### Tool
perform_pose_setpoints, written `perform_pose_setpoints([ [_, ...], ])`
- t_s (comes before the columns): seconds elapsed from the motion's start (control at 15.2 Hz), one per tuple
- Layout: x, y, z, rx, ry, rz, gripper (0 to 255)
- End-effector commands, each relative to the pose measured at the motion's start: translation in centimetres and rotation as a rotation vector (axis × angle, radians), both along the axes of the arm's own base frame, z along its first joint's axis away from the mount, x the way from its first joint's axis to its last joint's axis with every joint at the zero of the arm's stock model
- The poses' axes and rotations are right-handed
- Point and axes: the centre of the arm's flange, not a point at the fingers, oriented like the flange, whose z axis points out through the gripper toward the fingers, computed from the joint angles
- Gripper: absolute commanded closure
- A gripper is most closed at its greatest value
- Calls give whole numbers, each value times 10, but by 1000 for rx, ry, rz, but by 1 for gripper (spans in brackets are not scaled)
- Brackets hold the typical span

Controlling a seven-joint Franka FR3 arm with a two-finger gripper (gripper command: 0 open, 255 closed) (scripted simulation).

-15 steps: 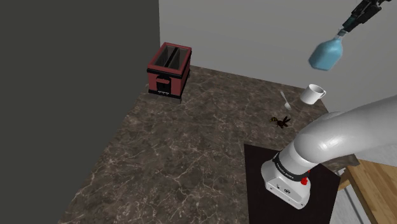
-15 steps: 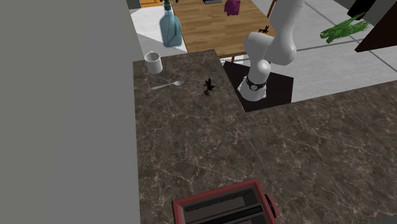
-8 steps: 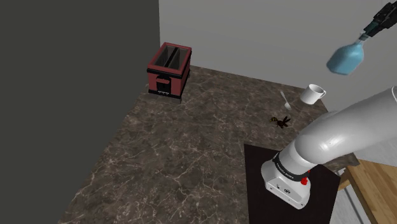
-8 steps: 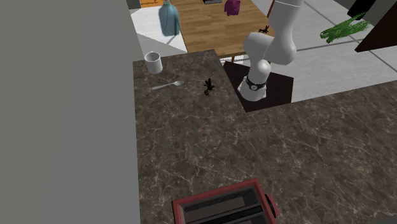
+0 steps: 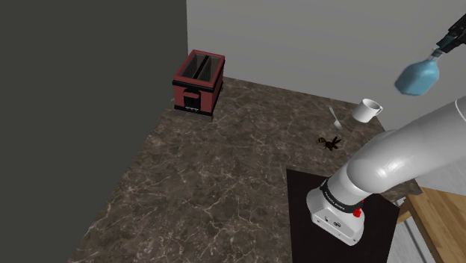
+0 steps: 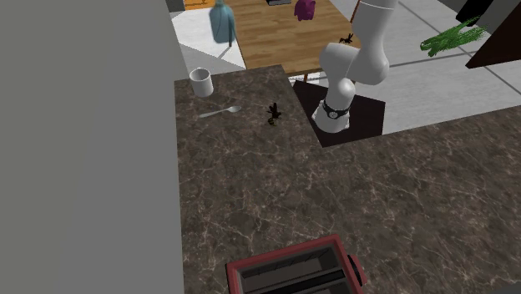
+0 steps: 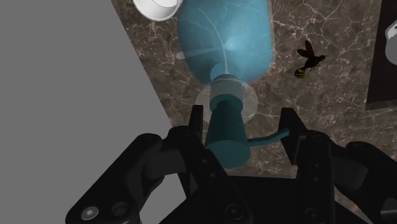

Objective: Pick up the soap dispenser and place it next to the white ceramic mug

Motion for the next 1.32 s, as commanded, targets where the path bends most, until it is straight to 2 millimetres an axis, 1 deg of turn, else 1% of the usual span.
perform_pose_setpoints([
  [0.0,0,-1,-10,-1,0,0,255],
  [1.25,0,-1,-110,-1,0,0,255],
])
